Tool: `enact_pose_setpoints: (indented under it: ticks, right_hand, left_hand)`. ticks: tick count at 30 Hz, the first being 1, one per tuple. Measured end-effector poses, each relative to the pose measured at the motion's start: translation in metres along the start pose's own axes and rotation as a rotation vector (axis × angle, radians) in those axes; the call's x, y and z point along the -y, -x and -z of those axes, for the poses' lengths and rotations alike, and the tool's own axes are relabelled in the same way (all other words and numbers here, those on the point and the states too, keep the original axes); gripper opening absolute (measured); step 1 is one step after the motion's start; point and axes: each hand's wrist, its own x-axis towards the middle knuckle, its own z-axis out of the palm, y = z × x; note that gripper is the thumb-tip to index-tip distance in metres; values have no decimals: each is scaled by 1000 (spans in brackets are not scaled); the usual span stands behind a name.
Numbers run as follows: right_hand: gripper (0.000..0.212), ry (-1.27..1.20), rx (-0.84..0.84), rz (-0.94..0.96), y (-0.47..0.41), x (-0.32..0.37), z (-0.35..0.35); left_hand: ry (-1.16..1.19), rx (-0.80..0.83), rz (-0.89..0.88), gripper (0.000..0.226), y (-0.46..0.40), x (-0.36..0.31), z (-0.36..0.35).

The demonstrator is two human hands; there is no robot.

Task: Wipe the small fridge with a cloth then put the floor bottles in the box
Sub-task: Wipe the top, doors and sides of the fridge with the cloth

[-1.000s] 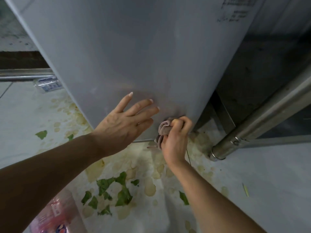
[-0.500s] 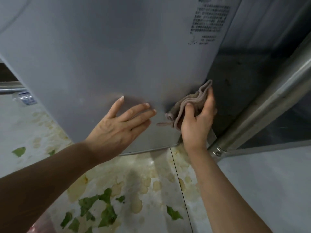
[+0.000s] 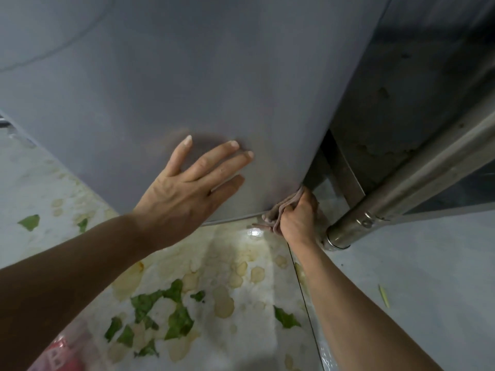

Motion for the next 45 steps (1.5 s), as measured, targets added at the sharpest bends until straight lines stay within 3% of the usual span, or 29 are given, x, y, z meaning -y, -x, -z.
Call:
enact_pose_setpoints:
  ticks: [5,9,13,17,20,24,27,29,33,36,38,45]
  right_hand:
    - [46,101,-22,-42,-7,-5,-11]
    - [57,-56,-15,-178,9,-1,-38]
    - [52,-184,-192,-327,40,13,-77]
    - [44,-248,-98,-338,75,26,-112]
    - [48,-209,-144,-382,74,24,-107]
    - [42,-189,-272,-339,41,12,-67]
    - [34,-230,-216,-328,19,1,-36]
    - [34,-268,-187,-356,14,0,-29]
    - [32,-51,-363,-254,-7,3,-23]
    - [22,77,-239,-148,-19,6,-9]
    - [28,167,-124,-103,-21,4,1]
    - [42,-59,-36,56,-13,49,33]
  left_hand:
    - [-81,92,-104,49,15,-2,-1]
    - [-102,96,-126,49,12,2,6]
    - [-125,140,-136,51,13,5,12]
    - [-110,154,-122,54,19,12,21]
    - [-109,150,-131,52,24,17,24]
    - [-90,131,-126,51,23,18,23]
    - [-71,126,-92,62,25,17,18]
    - [-71,133,-89,55,24,15,16]
    - [-81,144,-118,49,17,18,19]
    - [-87,150,-115,50,14,17,24]
    - [-80,137,-81,47,9,10,29]
    - [-189,-34,34,46,-56,15,65]
